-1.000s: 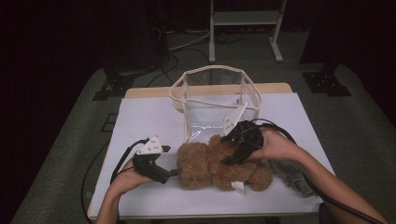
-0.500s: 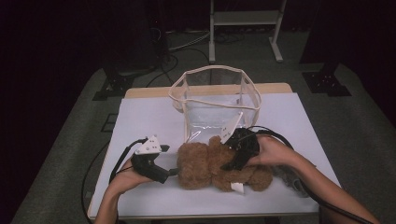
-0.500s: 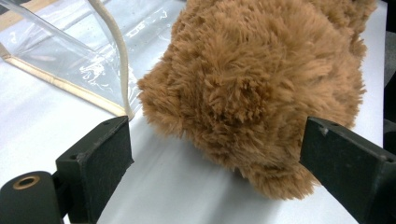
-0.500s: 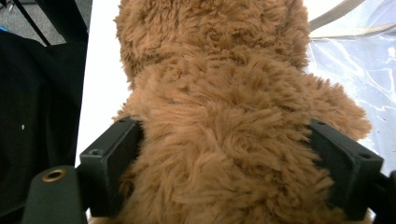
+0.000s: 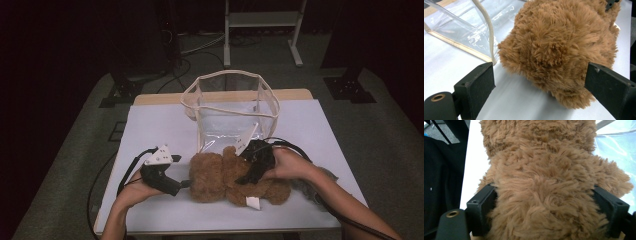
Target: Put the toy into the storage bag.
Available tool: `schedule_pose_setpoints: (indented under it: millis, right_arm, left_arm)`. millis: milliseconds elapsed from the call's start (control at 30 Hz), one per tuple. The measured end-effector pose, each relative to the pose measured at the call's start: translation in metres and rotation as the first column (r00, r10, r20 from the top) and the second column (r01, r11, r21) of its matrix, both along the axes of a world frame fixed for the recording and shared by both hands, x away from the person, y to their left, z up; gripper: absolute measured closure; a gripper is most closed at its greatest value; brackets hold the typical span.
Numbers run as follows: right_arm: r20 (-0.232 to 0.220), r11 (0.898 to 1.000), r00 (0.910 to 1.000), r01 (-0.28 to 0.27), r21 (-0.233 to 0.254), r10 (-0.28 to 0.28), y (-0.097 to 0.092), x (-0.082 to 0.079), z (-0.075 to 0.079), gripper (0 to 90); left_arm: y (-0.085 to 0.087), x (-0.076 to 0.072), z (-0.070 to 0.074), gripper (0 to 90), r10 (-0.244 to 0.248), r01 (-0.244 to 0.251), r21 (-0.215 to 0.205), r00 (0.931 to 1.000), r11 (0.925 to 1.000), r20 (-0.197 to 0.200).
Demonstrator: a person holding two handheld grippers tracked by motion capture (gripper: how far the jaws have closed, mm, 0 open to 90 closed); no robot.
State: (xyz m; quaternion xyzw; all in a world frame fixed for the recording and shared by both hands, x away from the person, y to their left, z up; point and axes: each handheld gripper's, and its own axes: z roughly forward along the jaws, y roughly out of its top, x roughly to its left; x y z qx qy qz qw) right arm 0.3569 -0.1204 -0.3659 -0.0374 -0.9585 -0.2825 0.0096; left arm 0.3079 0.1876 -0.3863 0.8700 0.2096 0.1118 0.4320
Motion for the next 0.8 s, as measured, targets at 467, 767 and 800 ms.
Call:
schedule_pose_setpoints:
  millis: [467, 767, 800]
  right_arm:
    - [0.003, 1.0, 1.0, -0.007, -0.024, 0.007, 0.0022, -0.0032, -0.0077, 32.3]
    - [-0.017, 1.0, 0.9996, 0.021, 0.002, -0.021, -0.0048, -0.0025, -0.0081, 51.1]
    - [-0.029, 0.999, 0.9989, 0.037, 0.013, -0.036, -0.0067, -0.0017, -0.007, 55.3]
  left_arm:
    - [-0.001, 0.0007, 0.0016, 8.4, -0.012, 0.012, 0.004, 0.9999, 0.9999, 0.007]
    - [0.0006, 0.0005, 0.0019, 8.4, -0.013, 0.013, 0.011, 0.9998, 0.9998, 0.014]
    - [0.0026, 0.0004, 0.002, 8.4, -0.005, 0.005, 0.008, 0.9999, 1.0, 0.016]
